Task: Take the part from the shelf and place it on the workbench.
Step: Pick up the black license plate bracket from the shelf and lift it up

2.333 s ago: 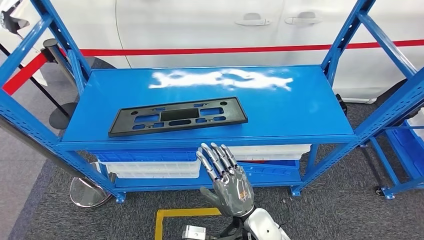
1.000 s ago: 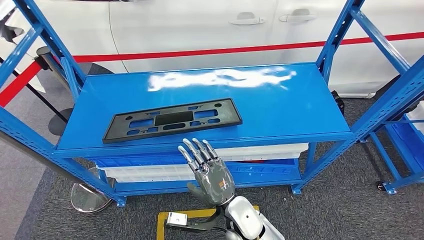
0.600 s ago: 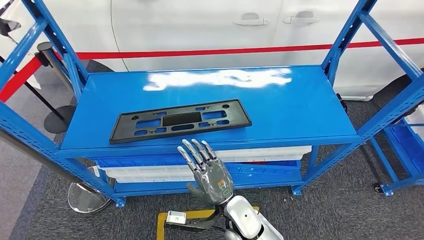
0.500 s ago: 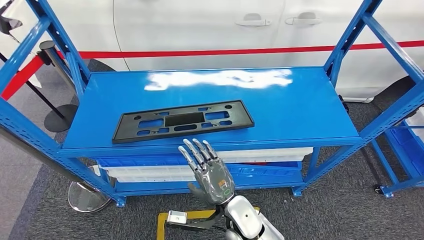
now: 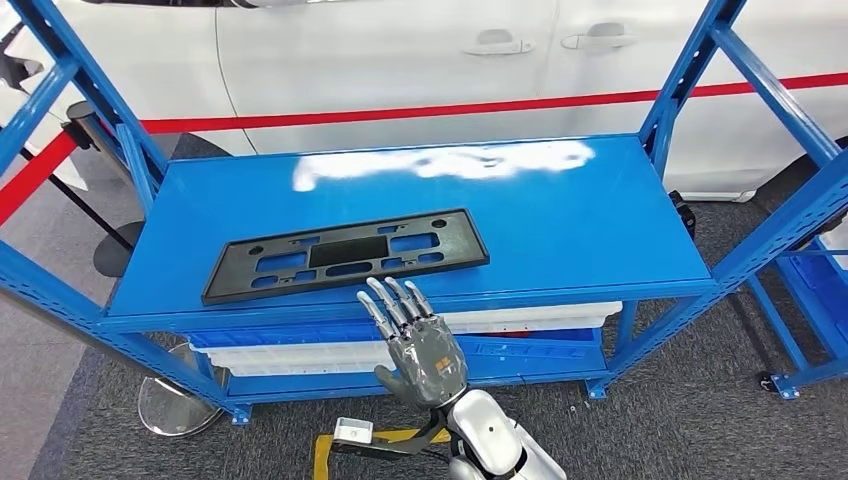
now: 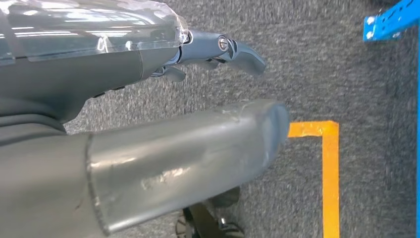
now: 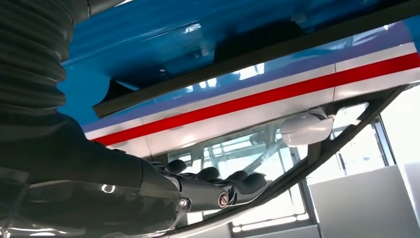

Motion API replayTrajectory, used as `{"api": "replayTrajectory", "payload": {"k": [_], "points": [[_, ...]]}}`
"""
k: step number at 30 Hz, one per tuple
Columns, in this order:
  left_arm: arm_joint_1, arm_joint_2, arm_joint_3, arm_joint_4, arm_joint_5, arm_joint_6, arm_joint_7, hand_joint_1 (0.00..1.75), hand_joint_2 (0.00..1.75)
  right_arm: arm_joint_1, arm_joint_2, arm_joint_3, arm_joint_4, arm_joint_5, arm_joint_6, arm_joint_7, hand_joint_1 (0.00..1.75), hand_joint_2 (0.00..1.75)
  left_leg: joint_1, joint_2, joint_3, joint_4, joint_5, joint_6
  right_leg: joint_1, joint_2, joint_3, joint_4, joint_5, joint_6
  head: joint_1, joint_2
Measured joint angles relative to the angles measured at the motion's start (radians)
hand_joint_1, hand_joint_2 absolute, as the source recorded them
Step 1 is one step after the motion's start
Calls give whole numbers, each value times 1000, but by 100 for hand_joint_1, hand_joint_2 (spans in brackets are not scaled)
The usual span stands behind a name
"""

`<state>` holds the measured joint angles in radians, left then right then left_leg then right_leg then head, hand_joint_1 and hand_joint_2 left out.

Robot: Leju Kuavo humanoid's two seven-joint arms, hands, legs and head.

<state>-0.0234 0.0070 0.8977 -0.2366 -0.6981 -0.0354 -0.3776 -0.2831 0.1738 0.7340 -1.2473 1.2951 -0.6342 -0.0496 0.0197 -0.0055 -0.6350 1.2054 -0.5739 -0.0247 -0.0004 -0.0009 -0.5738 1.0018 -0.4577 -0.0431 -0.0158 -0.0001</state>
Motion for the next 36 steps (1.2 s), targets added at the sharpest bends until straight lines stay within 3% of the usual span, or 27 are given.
{"api": "replayTrajectory", "payload": {"k": [2,3,5,7,12,14,16,17,18,20,22,25,27,29,31,32,33,34,36], "points": [[3,1,0,0,-1,0,0,0,0,1,1,0,6,0,1,0,0,175,2,0,-53,80,-12,-6,0,0,9,1,-9,0,-1,0],[4,1,0,0,-1,0,1,0,0,1,1,0,8,0,2,0,0,175,3,0,-55,69,11,-9,0,1,14,3,-14,1,-1,0],[5,1,0,0,-1,0,1,0,0,1,2,0,11,0,2,0,0,175,5,2,-15,-42,89,-10,-2,2,27,8,-28,7,-2,0],[3,1,0,0,-1,0,1,0,0,-1,3,0,13,0,2,0,0,175,2,3,28,-141,129,-4,1,2,33,16,-41,18,-3,0],[5,-1,1,0,-7,0,3,0,0,-5,12,0,16,0,8,2,0,175,3,0,43,-170,120,28,4,2,27,36,-63,39,3,0],[3,-1,1,0,-12,0,3,0,0,-9,16,0,19,0,13,2,0,175,5,0,50,-174,116,40,2,2,-21,129,-106,47,7,0],[1,-2,1,0,-14,0,3,0,0,-12,18,0,26,0,18,2,0,175,3,0,55,-174,110,47,0,2,-104,263,-148,51,9,0],[1,-2,1,0,-15,0,3,0,0,-12,19,0,31,0,21,3,0,175,2,-1,59,-174,106,48,-1,2,-135,302,-147,51,8,0],[2,-2,1,0,-16,0,3,0,0,-13,21,1,37,0,25,3,0,175,1,-2,65,-174,102,47,-2,2,-148,303,-126,49,9,0],[2,-4,1,0,-18,0,3,0,0,-20,29,1,48,0,31,3,0,175,-1,-4,81,-174,92,44,1,2,-118,201,-39,36,10,0],[-1,-7,1,1,-21,0,3,0,0,-33,39,3,58,0,37,3,0,175,-5,-6,93,-174,81,37,7,3,-69,82,18,20,9,0],[-3,-11,1,1,-27,-1,2,0,0,-45,53,5,72,0,43,3,0,175,-4,-6,96,-180,75,21,13,5,-50,33,17,12,10,0],[-3,-12,1,1,-28,-1,1,0,0,-48,61,6,79,-1,45,3,0,175,-1,-3,97,-172,64,11,7,5,-39,17,19,7,11,0],[-3,-12,2,1,-29,-1,1,0,0,-52,70,7,85,-1,46,3,0,175,0,-1,65,-98,24,2,1,2,-24,3,19,1,8,0],[-3,-12,2,1,-29,-1,0,0,0,-54,73,8,91,-1,48,3,0,175,2,-1,-4,29,-26,-9,1,0,-18,2,13,-4,5,0],[-1,-12,2,1,-29,-1,0,0,0,-54,74,9,95,-1,49,3,0,175,3,0,-32,73,-34,-14,1,0,-15,3,10,-4,5,0],[0,-12,2,1,-30,-1,0,0,0,-55,74,10,99,-1,52,3,0,175,4,0,-45,84,-22,-18,1,1,-12,4,6,-3,5,0],[1,-12,2,1,-31,-1,0,0,0,-55,76,11,103,-1,55,3,0,175,6,0,-39,57,8,-20,0,1,-9,6,2,-1,4,0],[0,-12,2,1,-33,-1,0,0,0,-59,82,14,112,-1,63,3,0,175,8,1,12,-68,85,-22,-1,2,-1,15,-10,7,4,0]]}}
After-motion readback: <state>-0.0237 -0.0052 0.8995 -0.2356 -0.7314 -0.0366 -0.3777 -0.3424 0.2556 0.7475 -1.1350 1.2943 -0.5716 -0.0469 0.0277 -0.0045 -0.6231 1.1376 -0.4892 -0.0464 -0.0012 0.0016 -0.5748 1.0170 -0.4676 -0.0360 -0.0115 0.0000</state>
